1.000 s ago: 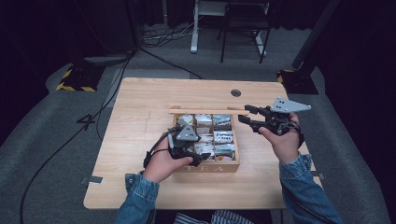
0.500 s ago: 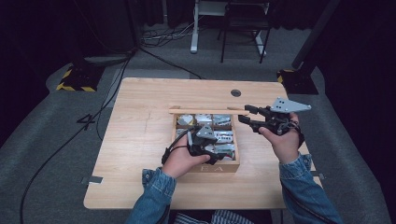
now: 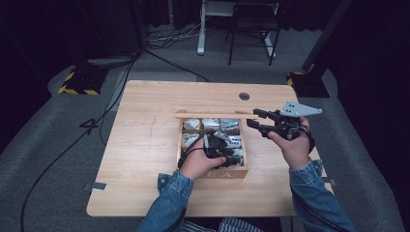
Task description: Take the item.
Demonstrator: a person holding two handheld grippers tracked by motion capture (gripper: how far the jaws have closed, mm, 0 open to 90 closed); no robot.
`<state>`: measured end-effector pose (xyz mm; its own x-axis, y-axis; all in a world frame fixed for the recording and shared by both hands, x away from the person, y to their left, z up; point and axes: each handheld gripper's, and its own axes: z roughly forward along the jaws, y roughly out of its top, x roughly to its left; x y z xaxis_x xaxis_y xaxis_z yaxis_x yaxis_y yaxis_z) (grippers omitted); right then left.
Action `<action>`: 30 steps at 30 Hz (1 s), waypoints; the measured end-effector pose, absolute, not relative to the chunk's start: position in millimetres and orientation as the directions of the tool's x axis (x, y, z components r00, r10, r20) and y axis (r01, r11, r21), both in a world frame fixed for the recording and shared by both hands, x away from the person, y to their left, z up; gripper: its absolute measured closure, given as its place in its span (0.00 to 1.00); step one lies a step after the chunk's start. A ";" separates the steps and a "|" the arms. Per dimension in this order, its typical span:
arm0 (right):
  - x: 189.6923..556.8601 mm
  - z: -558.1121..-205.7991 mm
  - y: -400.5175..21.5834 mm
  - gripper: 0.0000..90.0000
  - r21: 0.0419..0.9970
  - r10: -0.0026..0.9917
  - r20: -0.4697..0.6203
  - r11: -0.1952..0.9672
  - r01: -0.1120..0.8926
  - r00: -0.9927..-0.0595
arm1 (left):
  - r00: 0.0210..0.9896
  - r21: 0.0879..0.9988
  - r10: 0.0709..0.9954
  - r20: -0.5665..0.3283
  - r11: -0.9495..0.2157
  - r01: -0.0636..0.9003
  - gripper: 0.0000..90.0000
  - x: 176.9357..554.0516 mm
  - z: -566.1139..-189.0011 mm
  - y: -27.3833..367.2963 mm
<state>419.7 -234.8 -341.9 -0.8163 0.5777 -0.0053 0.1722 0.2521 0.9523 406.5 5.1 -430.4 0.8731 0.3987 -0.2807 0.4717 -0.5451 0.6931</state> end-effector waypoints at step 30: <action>420.4 -342.2 -235.1 0.56 0.953 0.576 0.002 0.247 0.176 -0.818 | 0.880 0.655 0.352 -0.320 -0.588 0.474 0.99 409.6 -439.9 1.5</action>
